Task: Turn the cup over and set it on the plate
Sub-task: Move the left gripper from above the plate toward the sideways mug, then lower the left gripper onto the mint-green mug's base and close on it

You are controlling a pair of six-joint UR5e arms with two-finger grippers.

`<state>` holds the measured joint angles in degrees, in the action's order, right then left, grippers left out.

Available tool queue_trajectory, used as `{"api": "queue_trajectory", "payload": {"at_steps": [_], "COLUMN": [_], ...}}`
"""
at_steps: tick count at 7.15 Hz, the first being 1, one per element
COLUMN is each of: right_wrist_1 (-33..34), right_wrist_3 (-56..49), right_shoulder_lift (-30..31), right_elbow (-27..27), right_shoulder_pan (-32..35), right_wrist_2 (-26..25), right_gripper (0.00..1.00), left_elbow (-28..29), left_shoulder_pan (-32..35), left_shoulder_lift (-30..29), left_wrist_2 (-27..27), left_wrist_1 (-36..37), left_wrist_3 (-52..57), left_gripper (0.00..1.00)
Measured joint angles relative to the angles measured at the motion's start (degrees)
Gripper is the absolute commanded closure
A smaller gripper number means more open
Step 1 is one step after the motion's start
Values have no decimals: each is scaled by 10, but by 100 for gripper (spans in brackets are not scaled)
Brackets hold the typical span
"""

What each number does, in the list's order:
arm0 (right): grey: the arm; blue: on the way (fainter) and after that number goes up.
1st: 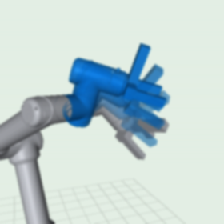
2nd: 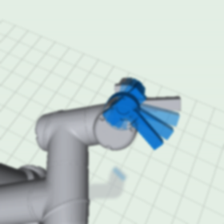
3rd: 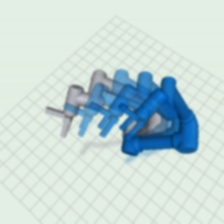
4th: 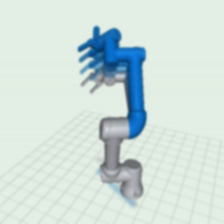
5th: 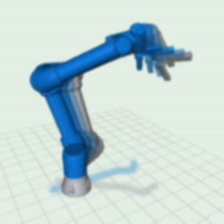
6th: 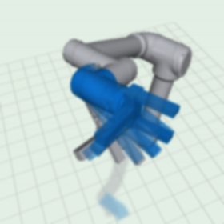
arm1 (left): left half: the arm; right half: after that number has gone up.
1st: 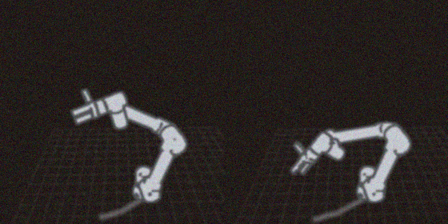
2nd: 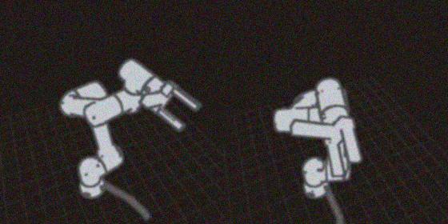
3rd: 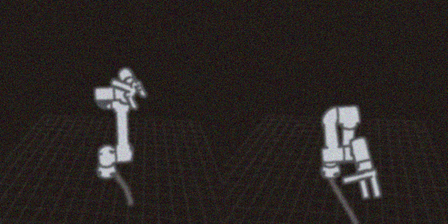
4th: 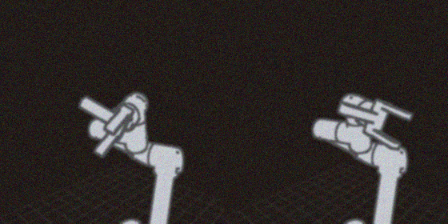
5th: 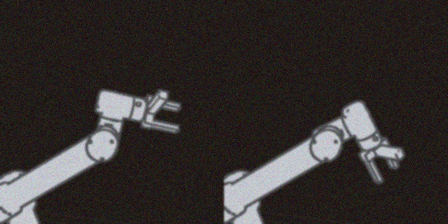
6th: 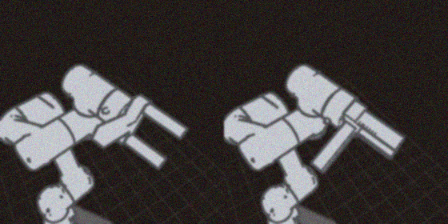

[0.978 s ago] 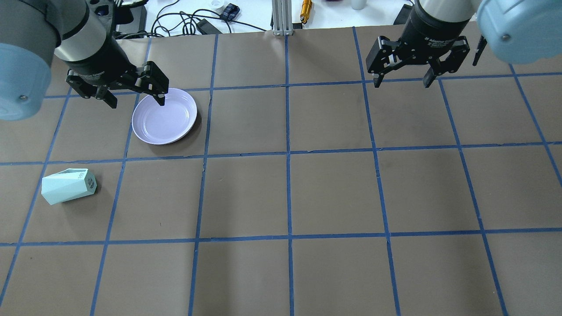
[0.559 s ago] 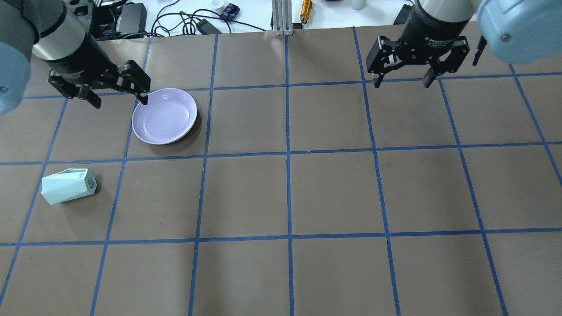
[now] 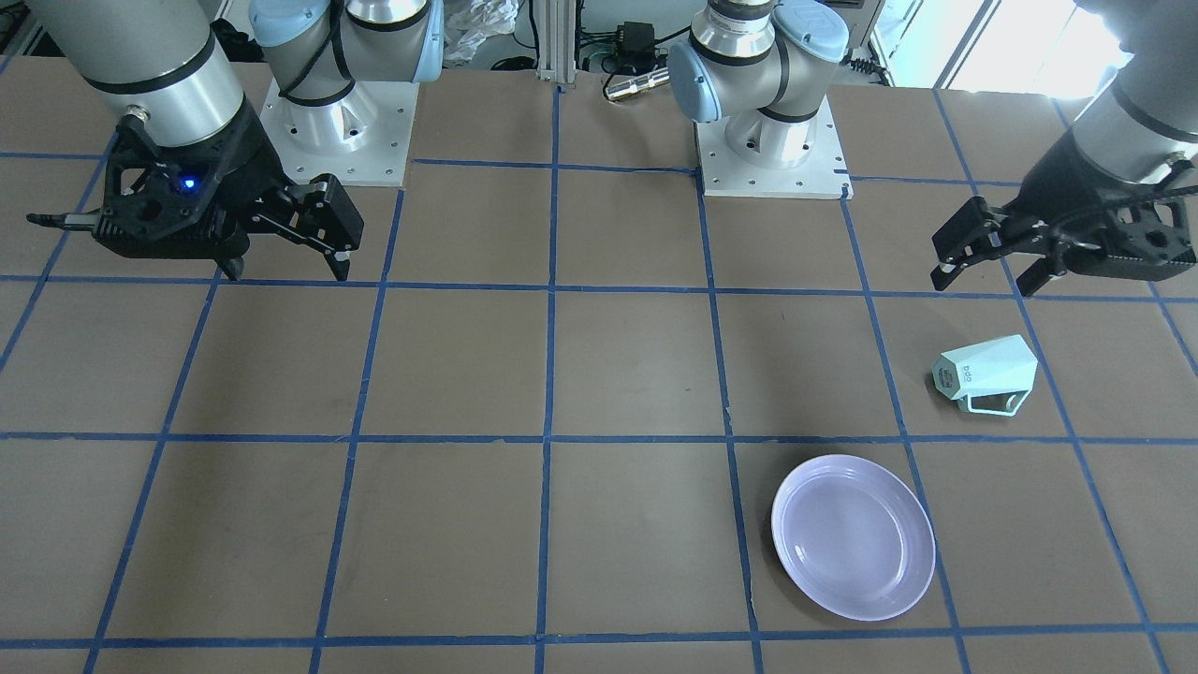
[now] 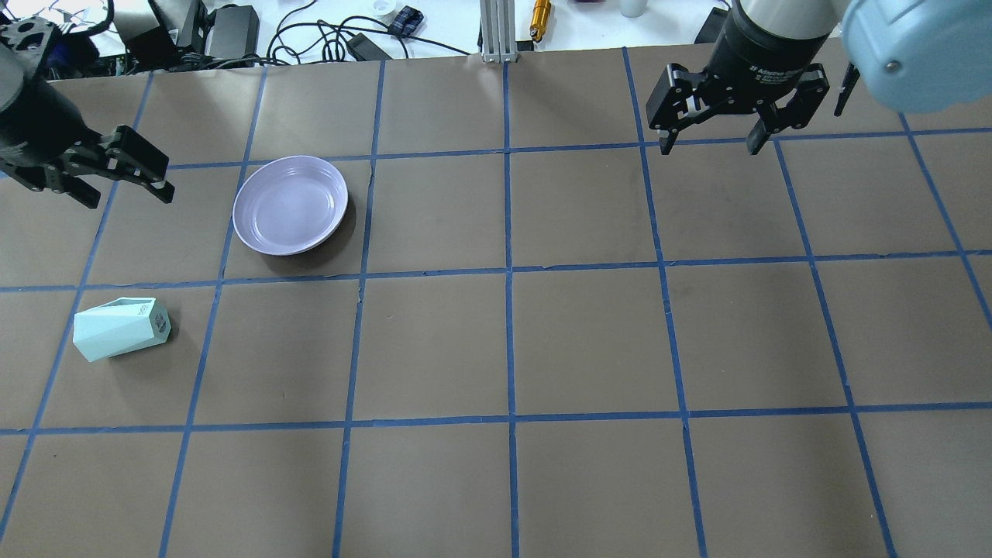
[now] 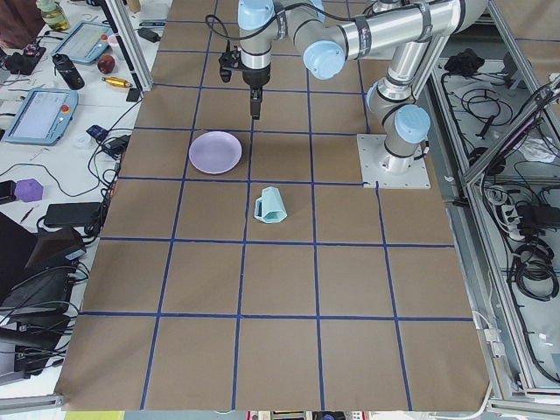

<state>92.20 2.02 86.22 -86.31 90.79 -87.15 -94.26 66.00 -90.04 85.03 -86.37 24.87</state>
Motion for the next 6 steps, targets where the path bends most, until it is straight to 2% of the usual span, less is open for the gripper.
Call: {"api": "queue_trajectory", "payload": {"at_steps": [3, 6], "right_wrist_1": [0, 0], "right_wrist_3": [0, 0], "right_shoulder_lift": [0, 0], "right_elbow": [0, 0], "right_shoulder_pan": [0, 0], "right_wrist_2": [0, 0], "right_gripper": [0, 0], "left_elbow": [-2, -15], "left_shoulder_pan": [-80, -159], "left_shoulder_lift": [-22, -55], "left_wrist_2": [-16, -31], "left_wrist_1": [-21, -26], "left_wrist_3": [113, 175], "left_gripper": [3, 3]}}
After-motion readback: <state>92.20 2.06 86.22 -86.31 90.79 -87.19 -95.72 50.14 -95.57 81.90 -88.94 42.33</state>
